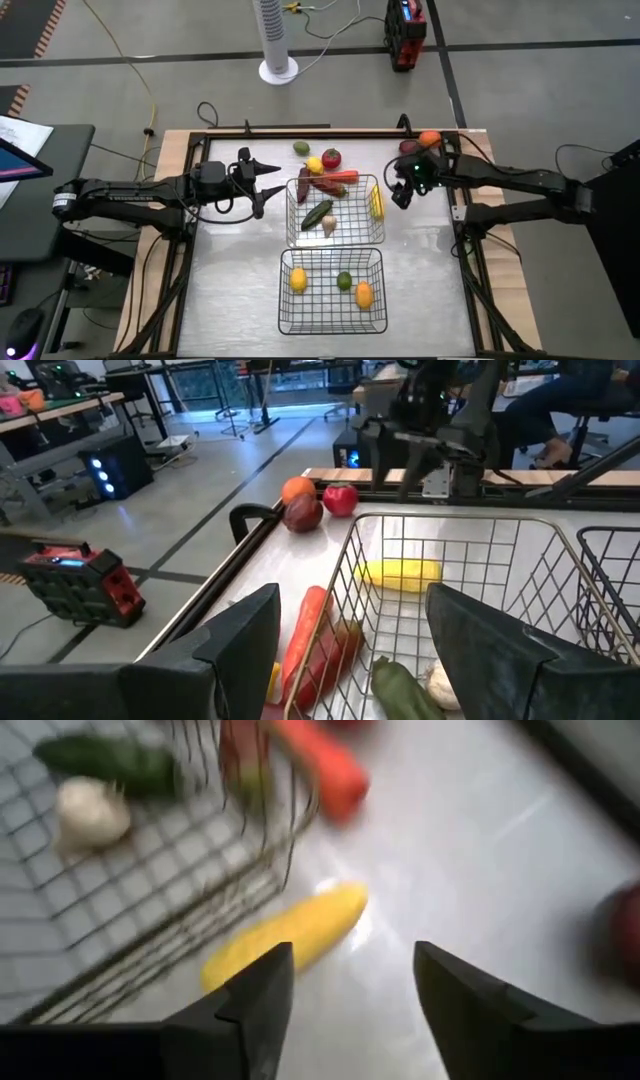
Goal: Sort produce into baskets
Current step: Put the yellow corn into the top wire basket, then put the apple into the bottom wire basket, then put the tomato into the bottom wire basket
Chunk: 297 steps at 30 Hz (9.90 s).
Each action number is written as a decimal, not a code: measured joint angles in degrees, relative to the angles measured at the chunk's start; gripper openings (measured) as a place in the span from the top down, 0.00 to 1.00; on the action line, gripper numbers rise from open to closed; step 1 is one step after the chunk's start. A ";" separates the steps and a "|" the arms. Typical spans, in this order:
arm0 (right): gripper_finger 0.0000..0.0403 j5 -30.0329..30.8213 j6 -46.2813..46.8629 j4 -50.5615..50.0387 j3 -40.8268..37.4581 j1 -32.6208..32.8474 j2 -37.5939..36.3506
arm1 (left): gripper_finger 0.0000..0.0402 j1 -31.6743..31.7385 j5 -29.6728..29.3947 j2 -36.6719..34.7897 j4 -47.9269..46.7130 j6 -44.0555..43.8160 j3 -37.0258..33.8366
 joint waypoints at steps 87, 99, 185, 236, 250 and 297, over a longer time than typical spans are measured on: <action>0.47 19.78 5.39 7.44 3.58 17.73 2.57 | 0.40 0.17 -0.13 0.00 -3.63 4.44 1.62; 0.28 11.38 2.30 10.91 6.35 22.98 8.24 | 0.40 0.17 -0.13 0.00 -3.59 4.04 1.62; 0.24 -3.30 -11.14 14.30 2.64 -17.52 5.02 | 0.48 33.67 14.63 40.75 -30.94 28.36 36.99; 0.16 20.54 -33.85 -23.13 31.10 -28.84 51.64 | 0.48 5.42 4.81 13.09 -10.94 5.49 14.23; 0.19 8.87 -26.30 -24.88 31.15 -16.73 32.84 | 0.48 5.42 2.67 13.09 -10.03 7.05 14.23; 0.04 -12.55 0.97 -11.51 38.15 38.88 33.65 | 0.48 5.42 -0.69 13.14 -5.93 3.86 14.19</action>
